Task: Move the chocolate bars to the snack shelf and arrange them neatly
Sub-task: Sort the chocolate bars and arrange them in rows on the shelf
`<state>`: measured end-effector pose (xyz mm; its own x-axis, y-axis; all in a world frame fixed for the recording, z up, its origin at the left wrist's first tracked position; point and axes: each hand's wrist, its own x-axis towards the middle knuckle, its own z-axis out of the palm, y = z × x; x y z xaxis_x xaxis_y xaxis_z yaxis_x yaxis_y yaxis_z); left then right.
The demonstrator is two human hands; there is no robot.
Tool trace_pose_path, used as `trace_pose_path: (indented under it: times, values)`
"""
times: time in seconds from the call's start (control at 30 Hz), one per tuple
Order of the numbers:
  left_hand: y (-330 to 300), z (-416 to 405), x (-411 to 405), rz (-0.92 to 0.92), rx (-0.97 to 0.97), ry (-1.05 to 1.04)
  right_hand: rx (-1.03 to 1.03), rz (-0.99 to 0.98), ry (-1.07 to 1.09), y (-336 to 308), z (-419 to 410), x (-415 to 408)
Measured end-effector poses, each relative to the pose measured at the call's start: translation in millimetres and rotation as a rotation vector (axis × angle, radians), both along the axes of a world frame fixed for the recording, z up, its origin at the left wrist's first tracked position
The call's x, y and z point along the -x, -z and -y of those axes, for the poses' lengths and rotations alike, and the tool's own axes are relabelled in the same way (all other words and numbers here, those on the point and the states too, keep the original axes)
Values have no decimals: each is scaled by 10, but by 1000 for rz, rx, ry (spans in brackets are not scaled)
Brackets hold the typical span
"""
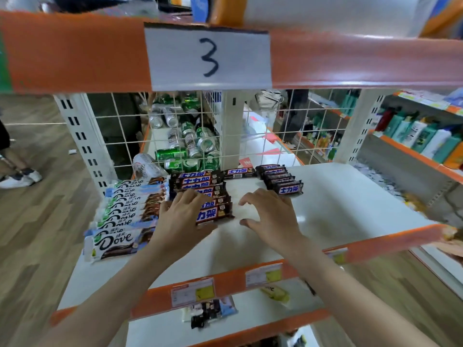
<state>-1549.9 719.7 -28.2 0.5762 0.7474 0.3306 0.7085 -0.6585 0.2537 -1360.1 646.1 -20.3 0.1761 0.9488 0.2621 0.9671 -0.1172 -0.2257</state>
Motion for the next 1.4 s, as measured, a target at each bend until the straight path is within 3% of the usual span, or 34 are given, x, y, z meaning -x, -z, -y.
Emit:
trace_pose_path:
  times: [0.6,0.8,1.4]
  values:
    - [-106,1368,-1299,16,90,219,-2,38,202,-210,1682,-1017]
    - [64,1860,-1303,44,66,225,4,29,142,-26,2116,-1014]
    - [833,2832,-791,5,252,52,132,-73,-43,810,2847,-708]
